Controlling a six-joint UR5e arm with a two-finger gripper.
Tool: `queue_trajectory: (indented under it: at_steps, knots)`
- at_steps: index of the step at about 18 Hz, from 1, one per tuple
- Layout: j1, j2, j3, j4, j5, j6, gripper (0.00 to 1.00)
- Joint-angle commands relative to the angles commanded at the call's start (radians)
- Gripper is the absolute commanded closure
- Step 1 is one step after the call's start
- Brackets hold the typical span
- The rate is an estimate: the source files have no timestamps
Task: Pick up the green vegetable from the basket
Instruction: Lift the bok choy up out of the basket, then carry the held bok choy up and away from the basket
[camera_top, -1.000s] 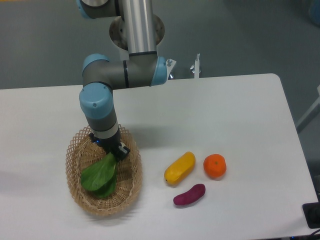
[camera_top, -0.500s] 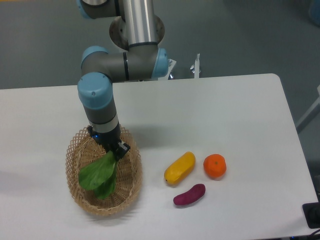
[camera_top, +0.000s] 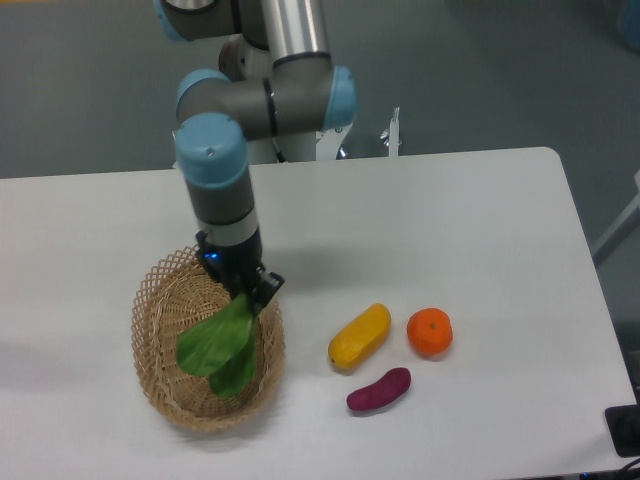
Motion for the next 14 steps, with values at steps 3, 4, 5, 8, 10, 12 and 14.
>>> queue_trajectory:
  at_steps: [3, 4, 5, 8, 10, 12, 14]
  knots:
    - [0.072, 0.023, 0.008, -0.005, -0.038, 0.033, 0.6]
    - [0.098, 0.037, 0.011, -0.011, -0.049, 0.07, 0.6]
    - [0.127, 0.041, 0.011, -0.014, -0.061, 0.104, 0.6]
    - [0.212, 0.064, 0.009, -0.038, -0.092, 0.193, 0.6]
    - [0.265, 0.078, 0.011, -0.067, -0.092, 0.271, 0.6]
    - [0.317, 0.087, 0.011, -0.101, -0.092, 0.346, 0.6]
    - [0.368, 0.1, 0.011, -0.133, -0.092, 0.429, 0.6]
